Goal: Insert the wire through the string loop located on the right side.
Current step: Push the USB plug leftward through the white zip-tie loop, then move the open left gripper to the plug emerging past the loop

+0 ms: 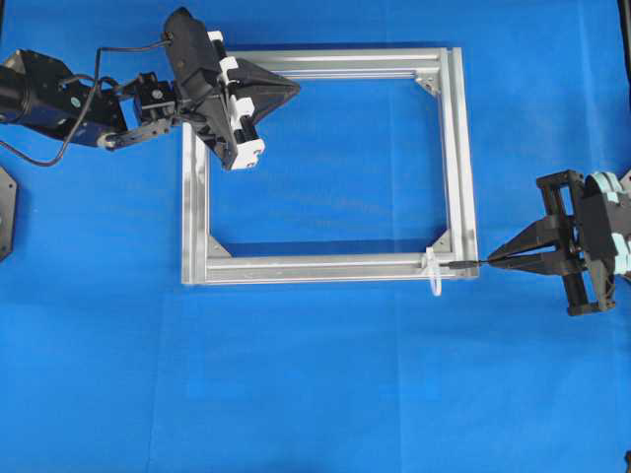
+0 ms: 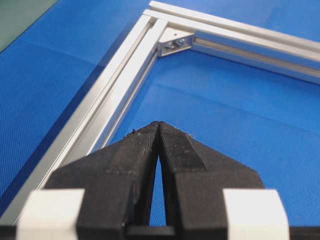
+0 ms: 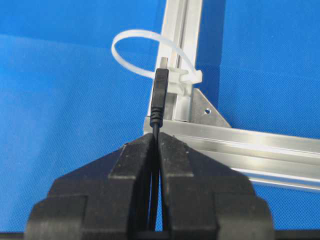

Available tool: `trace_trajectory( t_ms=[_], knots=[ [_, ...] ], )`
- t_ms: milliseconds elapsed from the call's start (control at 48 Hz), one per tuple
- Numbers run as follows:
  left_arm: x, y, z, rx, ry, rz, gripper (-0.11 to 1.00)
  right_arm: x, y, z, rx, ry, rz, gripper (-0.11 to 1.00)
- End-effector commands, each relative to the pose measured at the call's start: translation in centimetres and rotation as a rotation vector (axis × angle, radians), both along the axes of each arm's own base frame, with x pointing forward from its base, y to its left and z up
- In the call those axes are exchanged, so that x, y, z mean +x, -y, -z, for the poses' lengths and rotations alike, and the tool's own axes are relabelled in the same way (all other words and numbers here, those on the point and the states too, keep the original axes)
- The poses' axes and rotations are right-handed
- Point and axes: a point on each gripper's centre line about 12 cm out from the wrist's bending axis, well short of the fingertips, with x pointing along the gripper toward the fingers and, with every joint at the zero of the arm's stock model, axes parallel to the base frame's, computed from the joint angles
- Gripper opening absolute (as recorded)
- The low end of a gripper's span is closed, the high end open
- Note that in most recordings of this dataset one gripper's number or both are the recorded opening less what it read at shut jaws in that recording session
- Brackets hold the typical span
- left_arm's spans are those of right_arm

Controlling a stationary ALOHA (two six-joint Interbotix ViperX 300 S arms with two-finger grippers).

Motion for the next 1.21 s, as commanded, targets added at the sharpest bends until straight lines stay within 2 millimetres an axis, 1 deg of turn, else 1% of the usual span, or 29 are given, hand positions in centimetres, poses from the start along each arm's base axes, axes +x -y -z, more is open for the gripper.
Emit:
trace_trajectory(
  t_ms=[0,83,208,479,562,937,1083,1187],
  knots=[
    [0.3,0.0,-1.6,0.015,0.045,0.002,0.00,0.7,0.0,-0.5,0.007,0.033,0.009,-0.03],
    [0.3,0.0,-1.6,0.015,0.045,0.002,0.00,1.2,-0.2,-0.4,0.007,0.042,0.010,-0.03],
    [0.2,-0.1,-1.5,0.014,0.044,0.001,0.00,2.4,-0.3,-0.1,0.006,0.056,0.019,-0.03],
    [0.2,0.0,-1.5,0.015,0.043,0.004,0.00,5.7,-0.8,0.2,0.005,0.074,0.036,-0.03],
    [0.2,0.0,-1.5,0.015,0.043,0.002,0.00,6.4,-1.0,0.4,0.004,0.068,0.036,-0.03],
    [0.2,0.3,-1.4,0.013,0.041,0.009,0.00,6.5,-1.0,0.4,0.006,0.067,0.040,-0.03],
    [0.5,1.3,-1.3,0.013,0.039,0.037,0.00,6.5,-1.0,0.4,0.005,0.064,0.040,-0.03],
    [0.6,3.1,-1.1,0.009,0.033,0.083,0.00,6.4,-1.0,0.5,0.005,0.063,0.040,-0.03]
  ],
)
